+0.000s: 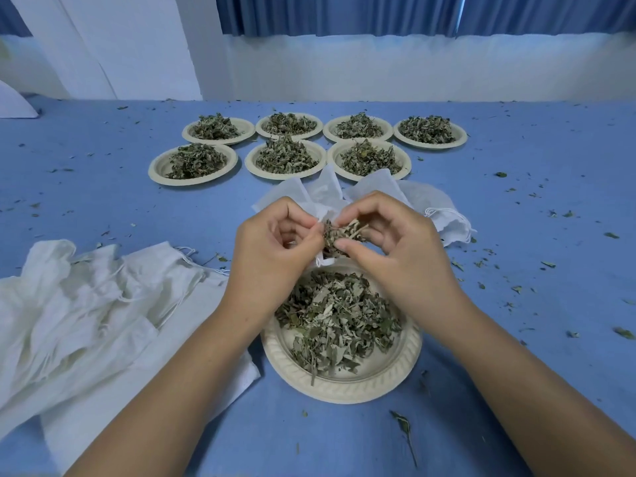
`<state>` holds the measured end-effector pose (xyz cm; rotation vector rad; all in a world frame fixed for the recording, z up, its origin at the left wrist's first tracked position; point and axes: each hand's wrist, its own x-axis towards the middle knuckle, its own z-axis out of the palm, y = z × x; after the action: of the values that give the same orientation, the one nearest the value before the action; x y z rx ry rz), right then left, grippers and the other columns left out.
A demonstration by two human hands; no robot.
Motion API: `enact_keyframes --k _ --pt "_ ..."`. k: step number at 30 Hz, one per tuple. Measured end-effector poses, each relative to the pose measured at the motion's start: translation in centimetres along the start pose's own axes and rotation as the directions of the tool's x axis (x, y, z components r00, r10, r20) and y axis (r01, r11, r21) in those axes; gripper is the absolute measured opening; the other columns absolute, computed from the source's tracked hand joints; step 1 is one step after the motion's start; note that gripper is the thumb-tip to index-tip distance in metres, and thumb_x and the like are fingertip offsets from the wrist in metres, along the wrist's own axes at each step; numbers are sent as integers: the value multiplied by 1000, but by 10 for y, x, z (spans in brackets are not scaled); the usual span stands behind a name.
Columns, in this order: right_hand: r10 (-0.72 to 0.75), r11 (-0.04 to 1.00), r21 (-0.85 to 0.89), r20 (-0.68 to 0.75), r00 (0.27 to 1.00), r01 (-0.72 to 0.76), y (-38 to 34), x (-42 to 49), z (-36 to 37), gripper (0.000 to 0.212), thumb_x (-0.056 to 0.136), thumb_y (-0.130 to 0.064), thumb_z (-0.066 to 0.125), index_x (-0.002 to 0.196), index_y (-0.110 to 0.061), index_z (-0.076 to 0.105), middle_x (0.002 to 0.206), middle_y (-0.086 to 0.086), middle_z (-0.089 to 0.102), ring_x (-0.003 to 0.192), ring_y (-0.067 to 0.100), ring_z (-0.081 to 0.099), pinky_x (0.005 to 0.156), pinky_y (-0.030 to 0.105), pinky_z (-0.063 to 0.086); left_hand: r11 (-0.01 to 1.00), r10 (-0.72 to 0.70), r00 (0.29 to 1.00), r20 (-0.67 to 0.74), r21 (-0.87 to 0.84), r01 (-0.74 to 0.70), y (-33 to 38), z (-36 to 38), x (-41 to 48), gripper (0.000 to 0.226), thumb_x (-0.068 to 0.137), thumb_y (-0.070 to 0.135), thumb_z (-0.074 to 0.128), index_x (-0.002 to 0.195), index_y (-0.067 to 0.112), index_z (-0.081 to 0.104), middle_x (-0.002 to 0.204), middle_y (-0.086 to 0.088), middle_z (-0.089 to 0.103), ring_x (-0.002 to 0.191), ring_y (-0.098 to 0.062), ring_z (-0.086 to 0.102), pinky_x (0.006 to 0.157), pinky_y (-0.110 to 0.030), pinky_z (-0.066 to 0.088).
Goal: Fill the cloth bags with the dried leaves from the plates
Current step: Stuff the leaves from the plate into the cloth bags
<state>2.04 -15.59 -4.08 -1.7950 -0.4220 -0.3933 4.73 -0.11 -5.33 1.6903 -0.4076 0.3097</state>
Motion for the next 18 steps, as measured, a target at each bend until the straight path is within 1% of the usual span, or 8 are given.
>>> enact_keyframes --k 3,6,8,9,11,14,16,18 --pt "-88 989 -128 -96 991 76 4 -2 3 13 75 3 75 85 -4 70 86 3 69 86 13 67 80 29 56 999 37 997 66 -23 -35 1 1 -2 17 88 4 68 75 13 61 55 10 59 46 2 49 47 -10 39" --pt "-243 920 -335 -85 966 202 8 -3 8 8 72 7 75 76 0 73 74 6 70 70 17 67 66 36 55 997 65 992 113 -39 -61 2 1 -4 17 88 2 67 76 13 62 56 11 60 48 1 50 47 -11 40" --pt "-298 881 -402 -65 952 248 8 -2 7 8 71 6 75 74 -2 74 73 4 71 67 15 66 66 35 53 997 71 990 123 -42 -67 2 1 -4 16 88 2 67 77 12 63 57 10 60 47 0 50 47 -12 40" --pt "-283 886 -397 -50 958 241 8 -1 4 7 72 2 76 77 -3 75 77 1 73 70 12 67 70 34 54 997 72 991 114 -44 -67 2 1 -4 16 88 2 67 77 12 63 57 8 60 46 0 50 46 -12 40" --pt "-156 946 -286 4 988 151 6 2 -2 12 76 -5 77 87 -8 76 90 -3 73 84 7 66 80 29 54 997 66 995 70 -46 -63 3 0 -2 15 88 3 67 77 12 62 55 7 60 43 0 50 43 -12 40" --pt "19 995 -95 113 993 -8 5 4 -6 28 77 -3 75 102 -16 70 105 -6 65 99 7 61 79 25 55 998 39 999 -2 -55 -39 2 -1 0 16 89 2 66 76 10 61 50 5 57 39 -1 48 39 -13 39" --pt "45 999 -29 62 997 -43 5 3 -4 33 76 2 75 97 -21 65 104 -4 62 96 9 60 77 26 55 998 26 1000 -11 -51 -26 2 0 0 15 89 3 67 76 9 61 50 5 57 38 -1 48 38 -14 39" --pt "32 997 68 -21 999 -30 4 3 -3 31 74 4 76 90 -18 61 96 -2 63 88 11 62 75 26 55 999 20 1000 7 -34 -20 1 1 0 14 88 4 67 77 10 62 50 6 57 39 -1 49 40 -13 40"
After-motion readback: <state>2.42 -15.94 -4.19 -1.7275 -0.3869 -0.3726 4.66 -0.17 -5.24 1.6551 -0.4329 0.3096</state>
